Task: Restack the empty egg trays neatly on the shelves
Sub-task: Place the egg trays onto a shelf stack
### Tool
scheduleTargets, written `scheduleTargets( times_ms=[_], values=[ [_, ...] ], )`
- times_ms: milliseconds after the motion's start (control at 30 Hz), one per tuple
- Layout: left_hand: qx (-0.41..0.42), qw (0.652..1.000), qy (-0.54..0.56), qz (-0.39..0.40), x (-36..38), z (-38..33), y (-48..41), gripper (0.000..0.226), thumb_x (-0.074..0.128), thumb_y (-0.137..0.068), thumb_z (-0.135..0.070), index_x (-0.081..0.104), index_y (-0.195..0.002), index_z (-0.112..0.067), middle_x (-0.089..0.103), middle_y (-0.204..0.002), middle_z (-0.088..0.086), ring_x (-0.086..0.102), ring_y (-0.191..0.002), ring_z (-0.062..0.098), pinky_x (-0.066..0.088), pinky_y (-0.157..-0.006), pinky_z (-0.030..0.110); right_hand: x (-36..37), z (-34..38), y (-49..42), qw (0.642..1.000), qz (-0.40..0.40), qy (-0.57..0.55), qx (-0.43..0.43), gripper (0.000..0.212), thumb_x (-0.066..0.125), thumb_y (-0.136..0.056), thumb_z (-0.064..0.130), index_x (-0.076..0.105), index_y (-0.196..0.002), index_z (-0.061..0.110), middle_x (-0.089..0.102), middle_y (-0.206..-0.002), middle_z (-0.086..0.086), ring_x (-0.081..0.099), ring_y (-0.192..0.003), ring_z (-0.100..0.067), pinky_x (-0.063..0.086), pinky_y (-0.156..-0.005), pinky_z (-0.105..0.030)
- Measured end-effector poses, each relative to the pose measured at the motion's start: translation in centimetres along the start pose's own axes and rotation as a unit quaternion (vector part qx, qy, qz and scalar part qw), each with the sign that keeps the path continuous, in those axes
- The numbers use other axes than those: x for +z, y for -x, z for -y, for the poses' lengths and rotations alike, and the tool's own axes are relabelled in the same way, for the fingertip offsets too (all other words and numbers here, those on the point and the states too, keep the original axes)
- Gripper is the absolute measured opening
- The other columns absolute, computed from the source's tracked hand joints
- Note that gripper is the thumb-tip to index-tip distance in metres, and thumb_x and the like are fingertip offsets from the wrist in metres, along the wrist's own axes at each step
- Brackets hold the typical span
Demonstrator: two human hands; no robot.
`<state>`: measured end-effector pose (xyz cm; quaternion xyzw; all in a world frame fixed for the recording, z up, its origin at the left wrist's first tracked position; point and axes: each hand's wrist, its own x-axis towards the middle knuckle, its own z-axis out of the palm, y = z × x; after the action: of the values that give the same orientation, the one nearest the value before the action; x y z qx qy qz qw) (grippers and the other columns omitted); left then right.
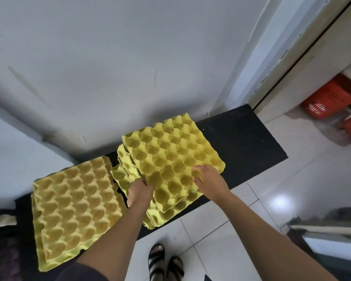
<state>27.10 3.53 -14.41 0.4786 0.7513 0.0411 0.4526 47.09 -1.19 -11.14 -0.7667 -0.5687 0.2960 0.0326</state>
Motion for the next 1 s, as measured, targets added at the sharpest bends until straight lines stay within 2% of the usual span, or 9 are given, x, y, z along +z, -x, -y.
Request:
scheduleTargets(
  times_ms=[167, 333, 433, 533, 600, 700, 767, 867, 1000],
  values=[
    [0.052, 0.994, 0.093, -0.026, -0.6, -3.0, 1.4, 0.025, 0.057, -0.082, -0.020, 0.049, -0.104, -0.011, 0.059, -0.091, 0.009, 0.057, -0.071, 0.024, 0.043, -0.057, 0.027, -0.4, -0.5, -0.9, 0.998, 0.003, -0.021, 0.055, 0.045, 0.048, -0.097, 0.028, 0.043, -0.140, 0.019, 0.040, -0.140, -0.008, 0.047, -0.121, -0.029, 0.047, -0.096, -0.043],
    [0.015, 0.964, 0.265, 0.004, -1.0, -6.0, 2.9, 0.037, 0.059, -0.086, -0.004, 0.034, -0.111, -0.016, 0.058, -0.087, 0.009, 0.056, -0.058, 0.014, 0.049, -0.044, 0.024, -1.6, -0.7, -1.4, 0.989, -0.025, -0.101, 0.108, 0.047, 0.048, -0.096, 0.025, 0.040, -0.142, 0.017, 0.037, -0.139, -0.011, 0.055, -0.111, -0.030, 0.049, -0.092, -0.040],
    [0.012, 0.942, 0.335, 0.006, -1.8, -6.3, 3.5, 0.039, 0.057, -0.086, -0.002, 0.035, -0.114, -0.016, 0.059, -0.088, 0.013, 0.057, -0.063, 0.018, 0.057, -0.055, 0.034, -2.9, -0.8, -1.0, 0.985, -0.079, -0.119, 0.095, 0.044, 0.047, -0.098, 0.030, 0.043, -0.140, 0.016, 0.041, -0.136, -0.012, 0.055, -0.110, -0.030, 0.047, -0.095, -0.042],
    [0.023, 0.940, 0.340, -0.021, -3.1, -6.5, 4.5, 0.037, 0.055, -0.085, -0.006, 0.039, -0.117, -0.017, 0.059, -0.084, 0.010, 0.056, -0.067, 0.022, 0.056, -0.068, 0.043, -5.0, -1.0, -0.4, 0.980, -0.150, -0.110, 0.069, 0.038, 0.045, -0.097, 0.032, 0.052, -0.130, 0.015, 0.049, -0.128, -0.012, 0.047, -0.118, -0.032, 0.044, -0.096, -0.043],
    [0.049, 0.935, 0.349, -0.040, -4.5, -6.6, 6.2, 0.035, 0.054, -0.085, -0.006, 0.043, -0.116, -0.016, 0.057, -0.078, 0.007, 0.052, -0.064, 0.019, 0.050, -0.060, 0.038, -6.9, -1.1, 0.5, 0.977, -0.187, -0.084, 0.060, 0.037, 0.046, -0.095, 0.031, 0.054, -0.127, 0.016, 0.049, -0.129, -0.012, 0.044, -0.119, -0.034, 0.042, -0.094, -0.045],
    [0.101, 0.928, 0.354, -0.062, -6.6, -6.3, 9.6, 0.034, 0.053, -0.085, -0.006, 0.047, -0.119, -0.011, 0.059, -0.082, 0.008, 0.050, -0.062, 0.016, 0.046, -0.054, 0.034, -9.3, -1.4, 2.2, 0.971, -0.214, -0.064, 0.085, 0.048, 0.047, -0.097, 0.034, 0.041, -0.141, 0.016, 0.040, -0.141, -0.014, 0.039, -0.127, -0.037, 0.039, -0.098, -0.047],
    [0.126, 0.916, 0.373, -0.077, -8.1, -5.2, 12.7, 0.027, 0.051, -0.089, -0.003, 0.049, -0.115, -0.012, 0.061, -0.092, 0.007, 0.056, -0.068, 0.016, 0.052, -0.058, 0.033, -10.3, -1.6, 3.4, 0.972, -0.204, -0.082, 0.083, 0.056, 0.044, -0.098, 0.038, 0.031, -0.147, 0.013, 0.037, -0.144, -0.019, 0.039, -0.129, -0.039, 0.038, -0.100, -0.049],
    [0.145, 0.899, 0.400, -0.101, -10.3, -2.5, 16.6, 0.027, 0.050, -0.088, -0.001, 0.054, -0.111, -0.015, 0.060, -0.111, 0.017, 0.063, -0.084, 0.026, 0.053, -0.067, 0.034, -10.7, -1.2, 5.0, 0.972, -0.127, -0.182, 0.074, 0.061, 0.040, -0.100, 0.039, 0.020, -0.151, 0.012, 0.036, -0.148, -0.019, 0.039, -0.132, -0.039, 0.036, -0.104, -0.048],
    [0.131, 0.884, 0.428, -0.138, -13.4, 1.4, 22.1, 0.032, 0.048, -0.087, 0.001, 0.055, -0.115, -0.014, 0.065, -0.093, 0.017, 0.062, -0.066, 0.024, 0.052, -0.058, 0.032, -9.9, 1.7, 7.1, 0.922, 0.013, -0.385, 0.039, 0.040, 0.041, -0.100, 0.033, 0.048, -0.134, 0.015, 0.054, -0.134, -0.012, 0.054, -0.116, -0.033, 0.041, -0.103, -0.050]
  ],
)
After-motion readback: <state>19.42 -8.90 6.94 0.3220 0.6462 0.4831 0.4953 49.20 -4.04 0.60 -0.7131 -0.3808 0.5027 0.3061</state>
